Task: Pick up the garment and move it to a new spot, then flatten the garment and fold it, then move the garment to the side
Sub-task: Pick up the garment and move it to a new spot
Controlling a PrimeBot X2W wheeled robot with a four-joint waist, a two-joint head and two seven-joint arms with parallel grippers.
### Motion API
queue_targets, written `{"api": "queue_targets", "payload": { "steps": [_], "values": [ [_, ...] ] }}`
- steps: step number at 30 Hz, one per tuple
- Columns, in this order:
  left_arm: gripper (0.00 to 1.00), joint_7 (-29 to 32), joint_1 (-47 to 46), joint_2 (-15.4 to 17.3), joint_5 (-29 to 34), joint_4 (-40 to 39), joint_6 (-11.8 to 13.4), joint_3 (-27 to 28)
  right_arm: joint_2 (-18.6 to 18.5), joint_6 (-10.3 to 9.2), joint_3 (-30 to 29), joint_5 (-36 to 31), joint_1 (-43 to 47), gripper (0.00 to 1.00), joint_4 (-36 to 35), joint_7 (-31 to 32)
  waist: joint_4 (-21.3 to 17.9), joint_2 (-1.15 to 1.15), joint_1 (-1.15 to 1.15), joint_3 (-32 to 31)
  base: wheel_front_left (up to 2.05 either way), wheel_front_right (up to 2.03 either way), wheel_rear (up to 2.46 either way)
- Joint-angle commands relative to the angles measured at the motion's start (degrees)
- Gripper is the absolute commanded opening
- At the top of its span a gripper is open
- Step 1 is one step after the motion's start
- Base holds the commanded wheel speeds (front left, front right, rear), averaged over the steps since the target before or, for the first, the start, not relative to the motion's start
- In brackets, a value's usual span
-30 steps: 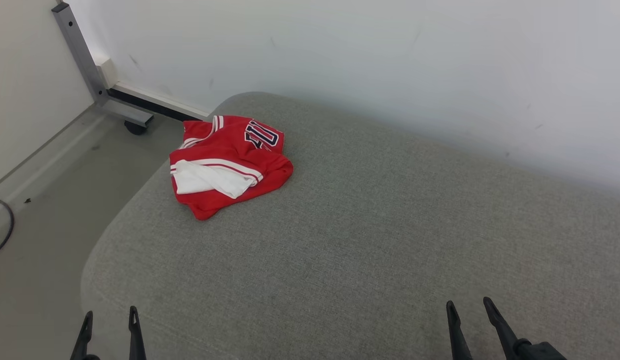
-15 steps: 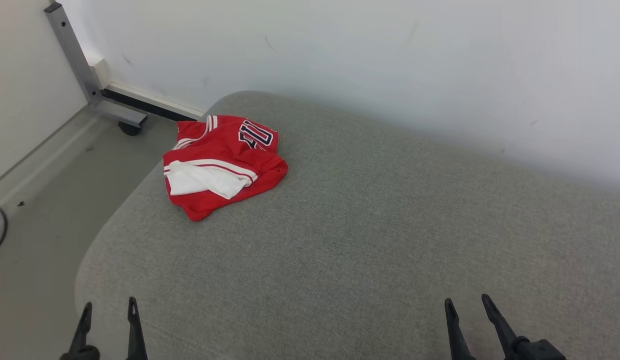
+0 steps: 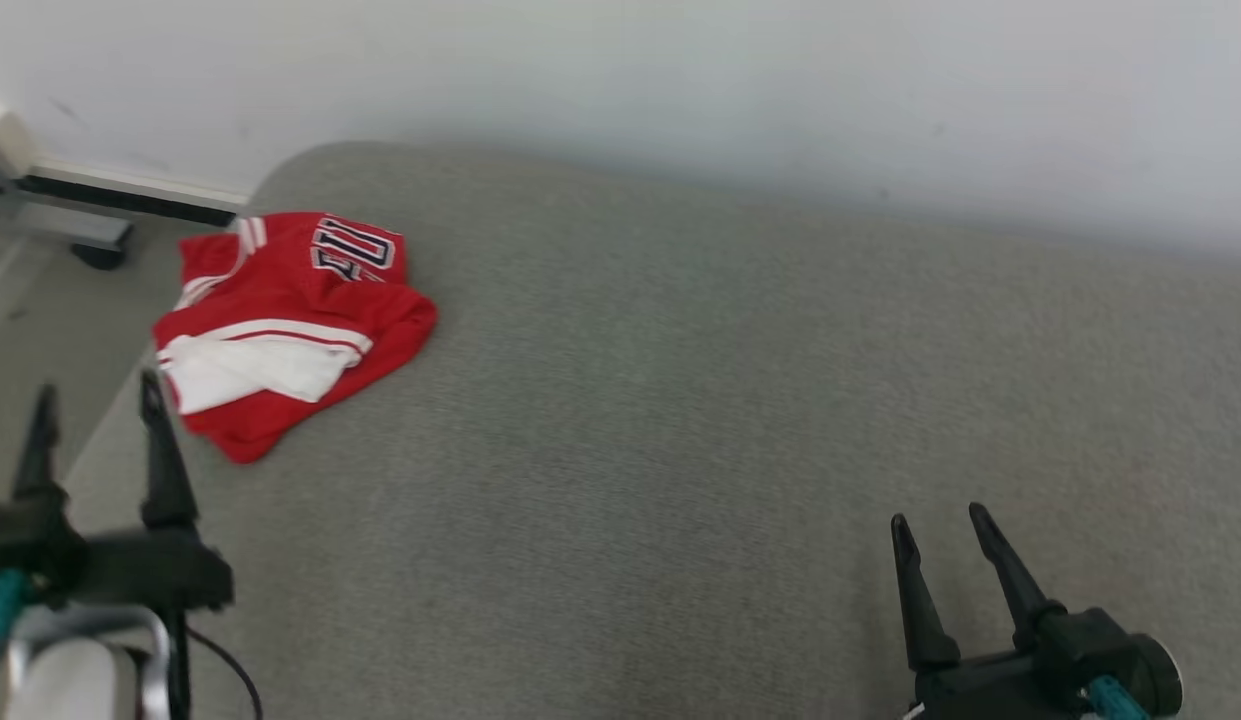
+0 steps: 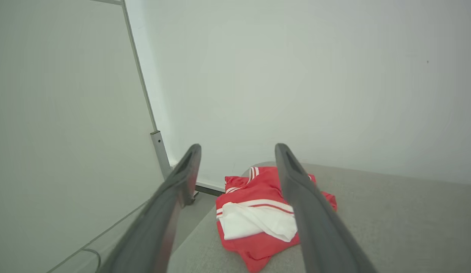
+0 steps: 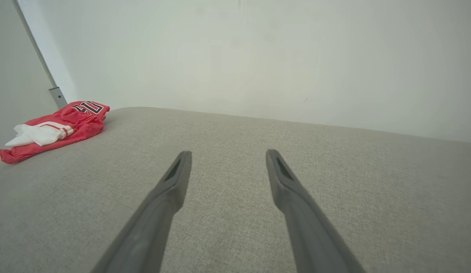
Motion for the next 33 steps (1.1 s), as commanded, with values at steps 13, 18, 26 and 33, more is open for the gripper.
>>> {"api": "queue_targets", "payload": {
  "steps": [13,18,26,33],
  "values": [
    [1.0,4.06,-17.67,8.37,-4.49,3.57,0.62,6.64,-0.7,-0.13,-0.47,-0.52,-6.73,1.0,-3.68,-0.25,-17.02,0.0,-0.01,17.59,0.0,0.0,0.0],
    [1.0,6.64,-21.87,11.41,-5.94,7.18,0.25,8.52,-0.82,-0.13,-0.48,-0.94,-7.74,1.0,-5.57,-0.25,-19.14,0.0,-0.01,20.18,0.0,0.0,0.0],
    [1.0,11.75,-25.23,14.78,-8.35,18.89,-0.92,9.72,-1.48,-0.13,-0.72,-2.03,-7.61,1.0,-9.23,-0.25,-20.63,0.0,-0.01,21.41,0.0,0.0,0.0],
    [1.0,20.82,-26.8,16.59,-10.71,30.84,-3.02,9.16,-2.04,-0.14,-1.08,-2.36,-6.27,1.0,-10.37,-0.25,-20.77,0.0,-0.01,21.38,0.0,0.0,0.0]
  ]
}}
